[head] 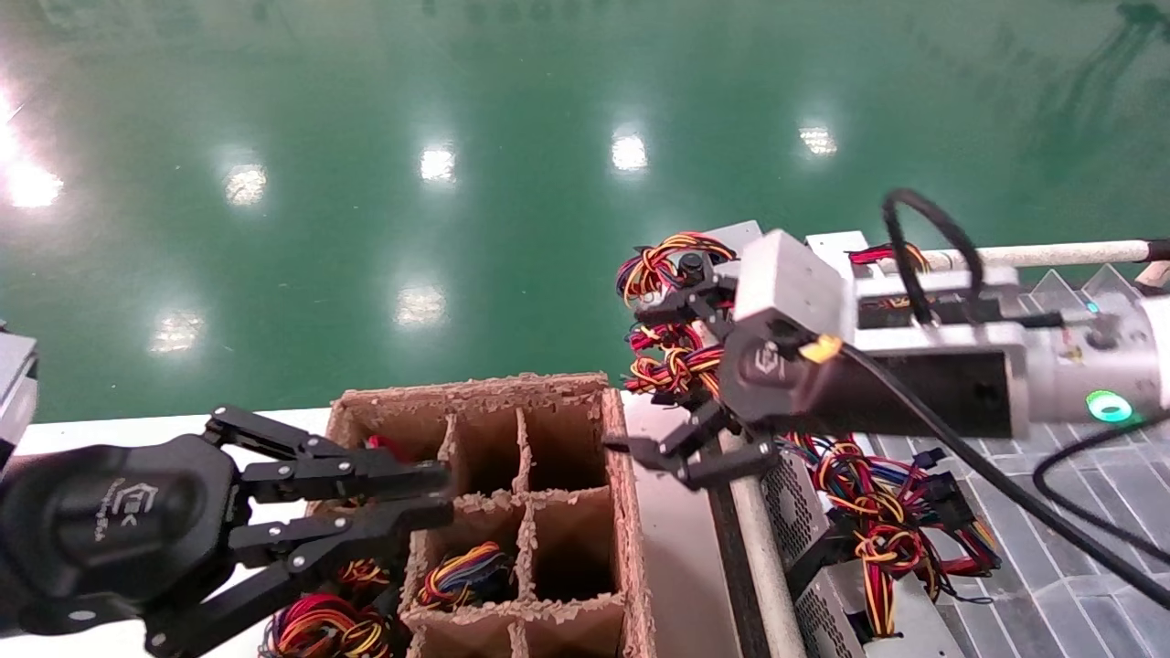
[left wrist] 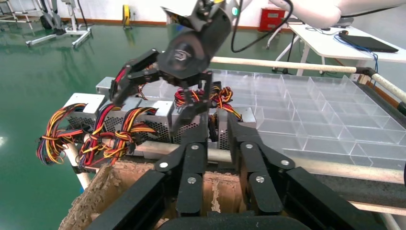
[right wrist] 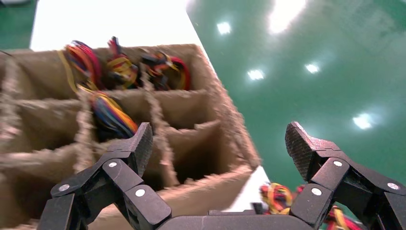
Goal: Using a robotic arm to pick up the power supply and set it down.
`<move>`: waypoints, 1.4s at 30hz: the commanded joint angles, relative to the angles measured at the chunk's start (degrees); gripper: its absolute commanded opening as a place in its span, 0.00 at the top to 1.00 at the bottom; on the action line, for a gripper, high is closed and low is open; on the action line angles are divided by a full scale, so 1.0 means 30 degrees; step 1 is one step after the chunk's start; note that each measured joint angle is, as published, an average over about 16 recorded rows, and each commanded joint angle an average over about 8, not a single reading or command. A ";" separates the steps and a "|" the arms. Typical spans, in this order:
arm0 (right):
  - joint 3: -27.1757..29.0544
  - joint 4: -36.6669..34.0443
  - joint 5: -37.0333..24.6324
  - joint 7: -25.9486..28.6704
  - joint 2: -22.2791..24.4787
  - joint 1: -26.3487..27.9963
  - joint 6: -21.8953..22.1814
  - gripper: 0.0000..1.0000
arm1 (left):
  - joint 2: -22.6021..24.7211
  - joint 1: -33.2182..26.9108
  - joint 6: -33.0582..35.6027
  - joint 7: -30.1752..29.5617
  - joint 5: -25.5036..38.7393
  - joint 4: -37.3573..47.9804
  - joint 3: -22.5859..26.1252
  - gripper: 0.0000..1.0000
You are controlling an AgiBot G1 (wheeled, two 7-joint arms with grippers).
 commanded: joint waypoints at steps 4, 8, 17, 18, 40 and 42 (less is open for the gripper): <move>0.1143 0.0090 0.1566 -0.0410 0.0477 -0.1397 -0.0744 0.00 | 0.0000 0.0000 0.0000 0.0000 0.0000 0.0000 0.0000 0.00; 0.2061 0.0162 0.2824 -0.0739 0.0860 -0.2520 -0.1342 0.00 | 0.0000 0.0000 0.0000 0.0000 0.0000 0.0000 0.0000 0.00; 0.4160 0.0327 0.5700 -0.1491 0.1735 -0.5086 -0.2709 0.00 | 0.0000 0.0000 0.0000 0.0000 -0.0001 0.0000 0.0001 0.00; 0.4389 0.0345 0.6014 -0.1573 0.1831 -0.5366 -0.2858 0.00 | 0.0000 0.0000 0.0000 0.0000 -0.0001 0.0000 0.0001 0.00; 0.6869 0.0543 0.9423 -0.2430 0.2866 -0.8384 -0.4468 0.00 | -0.0003 0.0004 -0.0004 0.0002 -0.0003 0.0005 -0.0001 0.00; 0.6833 0.0541 0.9373 -0.2420 0.2852 -0.8341 -0.4445 0.00 | -0.0003 0.0004 -0.0004 0.0002 -0.0003 0.0005 -0.0002 0.00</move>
